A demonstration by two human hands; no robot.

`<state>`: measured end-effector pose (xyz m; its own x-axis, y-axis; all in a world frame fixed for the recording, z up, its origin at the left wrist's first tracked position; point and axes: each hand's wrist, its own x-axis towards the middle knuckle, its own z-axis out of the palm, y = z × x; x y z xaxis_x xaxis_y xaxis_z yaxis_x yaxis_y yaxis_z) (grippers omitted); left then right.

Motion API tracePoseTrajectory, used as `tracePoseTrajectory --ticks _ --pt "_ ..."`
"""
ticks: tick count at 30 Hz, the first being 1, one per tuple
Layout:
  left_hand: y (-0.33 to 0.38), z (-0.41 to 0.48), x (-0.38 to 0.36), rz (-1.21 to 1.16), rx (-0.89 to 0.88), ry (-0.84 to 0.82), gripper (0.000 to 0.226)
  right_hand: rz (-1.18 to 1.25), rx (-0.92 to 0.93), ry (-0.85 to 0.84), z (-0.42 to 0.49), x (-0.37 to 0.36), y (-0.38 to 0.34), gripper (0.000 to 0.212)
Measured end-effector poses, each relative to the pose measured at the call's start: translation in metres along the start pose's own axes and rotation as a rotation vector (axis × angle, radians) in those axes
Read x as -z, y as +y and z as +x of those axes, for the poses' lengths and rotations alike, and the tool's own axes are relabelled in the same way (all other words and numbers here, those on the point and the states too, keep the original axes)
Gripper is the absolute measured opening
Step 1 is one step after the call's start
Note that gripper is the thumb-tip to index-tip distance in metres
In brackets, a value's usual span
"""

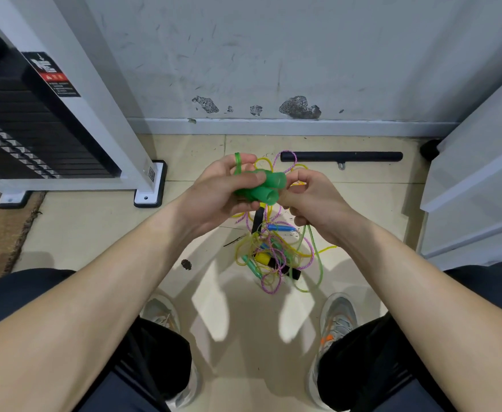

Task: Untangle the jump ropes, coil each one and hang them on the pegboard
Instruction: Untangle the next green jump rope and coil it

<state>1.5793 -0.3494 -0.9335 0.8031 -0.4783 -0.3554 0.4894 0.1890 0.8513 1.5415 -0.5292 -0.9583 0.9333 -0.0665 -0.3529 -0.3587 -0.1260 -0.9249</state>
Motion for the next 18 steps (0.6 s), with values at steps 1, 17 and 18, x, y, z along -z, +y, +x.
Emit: tracePoseTrajectory --ticks 1,17,18 --pt "0.001 -0.001 0.003 0.067 -0.014 -0.033 0.046 -0.037 0.038 -0.036 0.0 0.001 0.002 0.024" --pt "0.003 -0.016 0.016 0.436 -0.158 -0.238 0.065 -0.108 -0.007 -0.271 -0.003 0.006 0.012 0.015" --pt "0.003 -0.016 0.016 0.454 -0.161 -0.245 0.066 -0.023 -0.057 -0.344 -0.004 0.007 0.011 0.016"
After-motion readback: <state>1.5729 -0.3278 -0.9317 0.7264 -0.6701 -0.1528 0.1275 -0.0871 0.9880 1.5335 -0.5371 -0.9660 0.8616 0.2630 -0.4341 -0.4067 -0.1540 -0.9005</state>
